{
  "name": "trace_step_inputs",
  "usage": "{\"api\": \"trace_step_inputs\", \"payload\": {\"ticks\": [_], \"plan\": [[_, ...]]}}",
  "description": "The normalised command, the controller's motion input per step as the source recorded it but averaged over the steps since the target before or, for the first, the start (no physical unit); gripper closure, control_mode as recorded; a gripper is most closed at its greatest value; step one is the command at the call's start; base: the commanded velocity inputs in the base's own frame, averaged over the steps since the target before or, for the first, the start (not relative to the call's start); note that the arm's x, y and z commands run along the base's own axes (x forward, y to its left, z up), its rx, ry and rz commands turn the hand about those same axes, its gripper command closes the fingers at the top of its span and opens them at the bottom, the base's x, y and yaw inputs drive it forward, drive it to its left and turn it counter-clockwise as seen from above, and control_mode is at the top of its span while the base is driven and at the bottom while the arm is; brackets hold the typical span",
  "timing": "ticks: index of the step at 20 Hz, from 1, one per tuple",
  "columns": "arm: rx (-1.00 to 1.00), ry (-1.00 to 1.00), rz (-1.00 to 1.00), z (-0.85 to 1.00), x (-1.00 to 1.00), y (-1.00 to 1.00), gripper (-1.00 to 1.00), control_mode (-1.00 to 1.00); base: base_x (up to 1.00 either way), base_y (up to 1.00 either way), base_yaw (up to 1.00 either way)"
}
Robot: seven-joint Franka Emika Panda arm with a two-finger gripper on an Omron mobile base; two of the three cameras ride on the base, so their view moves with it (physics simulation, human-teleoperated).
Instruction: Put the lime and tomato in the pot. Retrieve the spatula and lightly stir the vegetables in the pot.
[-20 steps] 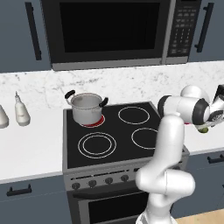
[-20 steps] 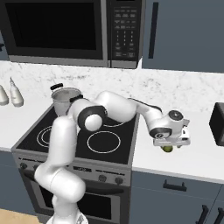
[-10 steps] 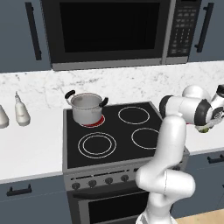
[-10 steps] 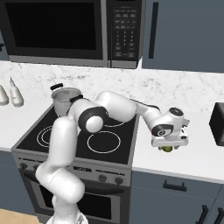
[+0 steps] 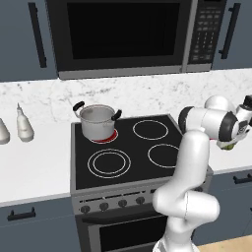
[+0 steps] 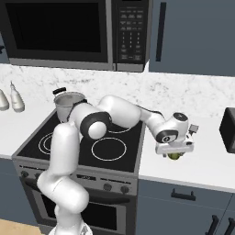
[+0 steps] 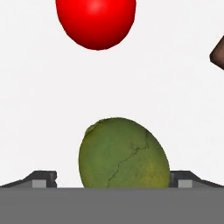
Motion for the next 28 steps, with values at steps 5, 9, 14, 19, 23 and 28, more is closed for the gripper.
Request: {"api": "trace_step_inputs", "payload": {"ticks": [5,9,14,19,23,28], "plan": [[0.00,0.00,0.00,-0.27,-0.19,0.01,1.00,-1.00,0.00,0.00,0.00],[0.00,0.00,0.00,-0.30,-0.06,0.00,1.00,-1.00,0.00,0.00,0.00],[0.00,-0.07,0.00,-0.09,0.00,0.03,1.00,-1.00,0.00,0.00,0.00],[0.00,-0.19,0.00,0.42,-0.22,0.07,1.00,-1.00,0.00,0.00,0.00],[0.00,-0.23,0.00,0.76,-0.47,0.48,1.00,-1.00,0.00,0.00,0.00],[0.00,-0.18,0.03,0.64,-0.31,0.93,1.00,-1.00,0.00,0.00,0.00]]}}
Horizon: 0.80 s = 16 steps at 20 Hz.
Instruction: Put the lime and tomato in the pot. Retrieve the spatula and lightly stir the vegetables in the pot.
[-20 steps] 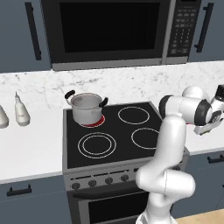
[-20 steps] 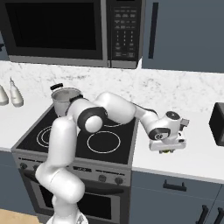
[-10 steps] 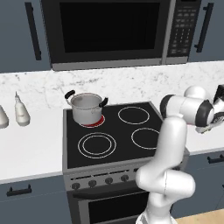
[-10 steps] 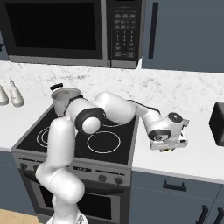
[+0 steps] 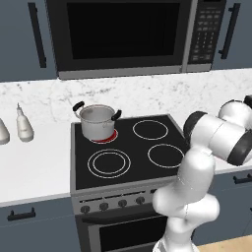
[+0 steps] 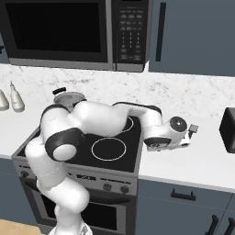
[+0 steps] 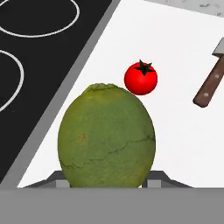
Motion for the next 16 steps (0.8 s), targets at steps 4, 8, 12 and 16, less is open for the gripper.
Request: {"api": "trace_step_inputs", "payload": {"ticks": [4,8,12,16], "plan": [[0.09,-0.25,0.06,0.58,-0.18,1.00,1.00,-1.00,0.00,0.00,0.00],[0.16,-0.26,0.07,0.72,-0.02,1.00,1.00,-1.00,0.00,0.00,0.00],[0.11,-0.23,0.05,0.79,0.23,1.00,1.00,-1.00,0.00,0.00,0.00],[0.09,-0.13,0.05,0.81,0.51,1.00,1.00,-1.00,0.00,0.00,0.00]]}}
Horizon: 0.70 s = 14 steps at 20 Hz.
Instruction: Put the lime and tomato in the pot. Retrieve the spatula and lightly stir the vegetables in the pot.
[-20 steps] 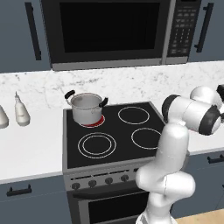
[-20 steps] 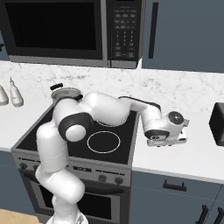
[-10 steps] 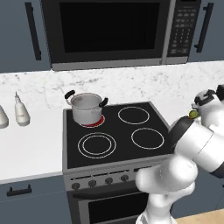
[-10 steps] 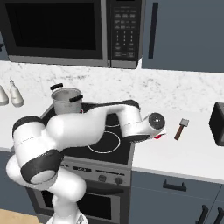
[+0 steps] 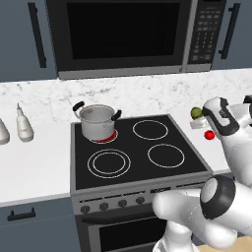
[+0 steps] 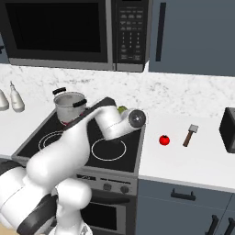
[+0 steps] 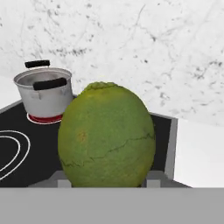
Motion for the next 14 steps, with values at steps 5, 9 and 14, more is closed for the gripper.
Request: {"api": "trace_step_inputs", "payload": {"ticks": [5,9,14], "plan": [[0.03,0.00,0.08,0.40,0.58,1.00,1.00,-1.00,0.00,0.00,0.00],[0.01,0.03,0.09,0.02,0.43,1.00,1.00,-1.00,0.00,0.00,0.00],[0.04,0.00,0.07,-0.06,0.20,0.99,1.00,-1.00,0.00,0.00,0.00]]}}
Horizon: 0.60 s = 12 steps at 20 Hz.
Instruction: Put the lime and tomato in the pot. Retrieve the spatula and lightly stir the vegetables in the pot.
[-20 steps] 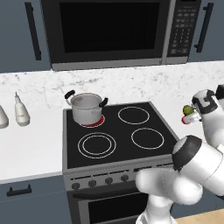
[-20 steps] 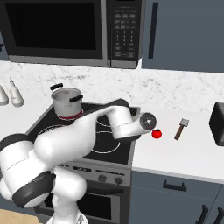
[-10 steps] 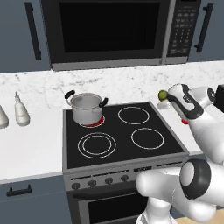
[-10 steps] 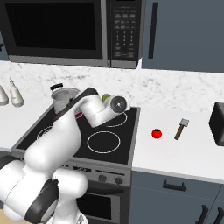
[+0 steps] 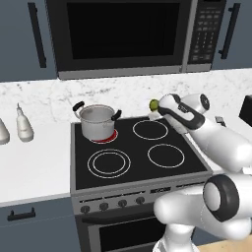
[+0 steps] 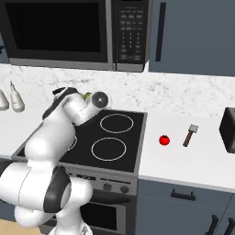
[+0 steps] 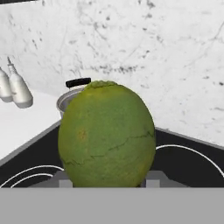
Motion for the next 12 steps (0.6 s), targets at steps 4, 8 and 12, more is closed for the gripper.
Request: {"api": "trace_step_inputs", "payload": {"ticks": [4,8,12], "plan": [[0.10,0.00,0.04,0.00,0.17,0.93,1.00,-1.00,0.00,0.00,0.00],[0.13,0.00,0.01,0.00,0.31,0.81,1.00,-1.00,0.00,0.00,0.00],[0.10,0.00,0.00,-0.01,0.64,0.64,1.00,-1.00,0.00,0.00,0.00]]}}
